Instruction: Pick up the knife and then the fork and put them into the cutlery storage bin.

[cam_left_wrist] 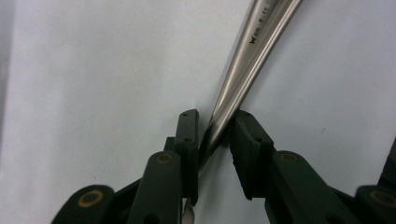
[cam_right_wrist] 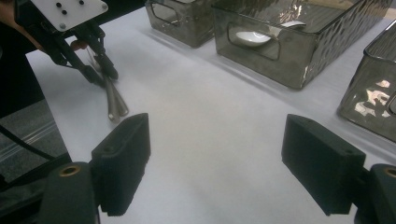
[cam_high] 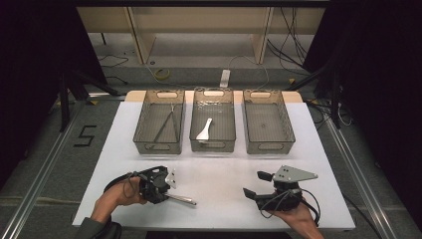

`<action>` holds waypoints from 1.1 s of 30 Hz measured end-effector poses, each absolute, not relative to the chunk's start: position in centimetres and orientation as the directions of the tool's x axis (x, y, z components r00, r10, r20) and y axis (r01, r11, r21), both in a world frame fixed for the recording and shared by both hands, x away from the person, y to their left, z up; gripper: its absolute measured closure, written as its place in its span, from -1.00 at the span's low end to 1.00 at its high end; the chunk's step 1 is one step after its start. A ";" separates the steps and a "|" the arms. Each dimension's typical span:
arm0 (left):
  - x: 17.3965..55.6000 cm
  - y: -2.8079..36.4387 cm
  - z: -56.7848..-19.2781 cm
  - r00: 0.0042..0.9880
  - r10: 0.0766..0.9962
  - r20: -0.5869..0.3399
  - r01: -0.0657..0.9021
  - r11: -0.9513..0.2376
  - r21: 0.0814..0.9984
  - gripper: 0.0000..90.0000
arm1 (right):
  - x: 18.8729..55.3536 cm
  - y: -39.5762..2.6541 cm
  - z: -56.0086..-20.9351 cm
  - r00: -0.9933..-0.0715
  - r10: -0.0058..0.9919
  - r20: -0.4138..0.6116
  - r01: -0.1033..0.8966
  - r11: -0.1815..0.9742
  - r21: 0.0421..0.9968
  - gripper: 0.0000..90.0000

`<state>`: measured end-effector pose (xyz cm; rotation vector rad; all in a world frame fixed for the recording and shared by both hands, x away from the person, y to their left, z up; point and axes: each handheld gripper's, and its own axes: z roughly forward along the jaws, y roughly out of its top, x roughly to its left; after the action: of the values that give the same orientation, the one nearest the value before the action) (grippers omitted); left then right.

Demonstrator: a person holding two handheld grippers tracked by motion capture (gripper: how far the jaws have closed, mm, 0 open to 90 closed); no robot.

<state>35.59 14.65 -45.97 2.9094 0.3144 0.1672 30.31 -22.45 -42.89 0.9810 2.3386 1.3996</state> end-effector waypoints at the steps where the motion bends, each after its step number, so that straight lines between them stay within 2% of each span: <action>1: 35.5 14.6 -46.0 0.971 0.223 0.087 0.200 -0.955 0.221 0.63 | 30.3 -22.4 -42.9 -0.744 0.656 0.126 0.422 0.315 0.850 -0.45; 7: 35.4 14.7 -46.0 0.973 0.217 0.077 0.194 -0.953 0.232 0.78 | 30.3 -22.5 -42.9 -0.744 0.656 0.126 0.422 0.316 0.850 -0.45; 18: 35.2 14.7 -45.5 0.979 0.188 0.081 0.164 -0.957 0.237 0.81 | 30.3 -22.4 -42.9 -0.746 0.654 0.129 0.425 0.318 0.847 -0.45; 25: 35.4 14.9 -44.9 0.973 0.223 0.063 0.199 -0.943 0.266 0.83 | 30.3 -22.4 -42.9 -0.746 0.654 0.128 0.425 0.318 0.848 -0.45; 33: 35.7 14.8 -44.4 0.949 0.310 0.057 0.281 -0.914 0.293 0.83 | 30.3 -22.4 -42.9 -0.746 0.653 0.130 0.425 0.317 0.848 -0.45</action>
<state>35.71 14.82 -44.36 2.8187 0.4365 0.1482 30.34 -22.41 -42.89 0.9811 2.3463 1.3993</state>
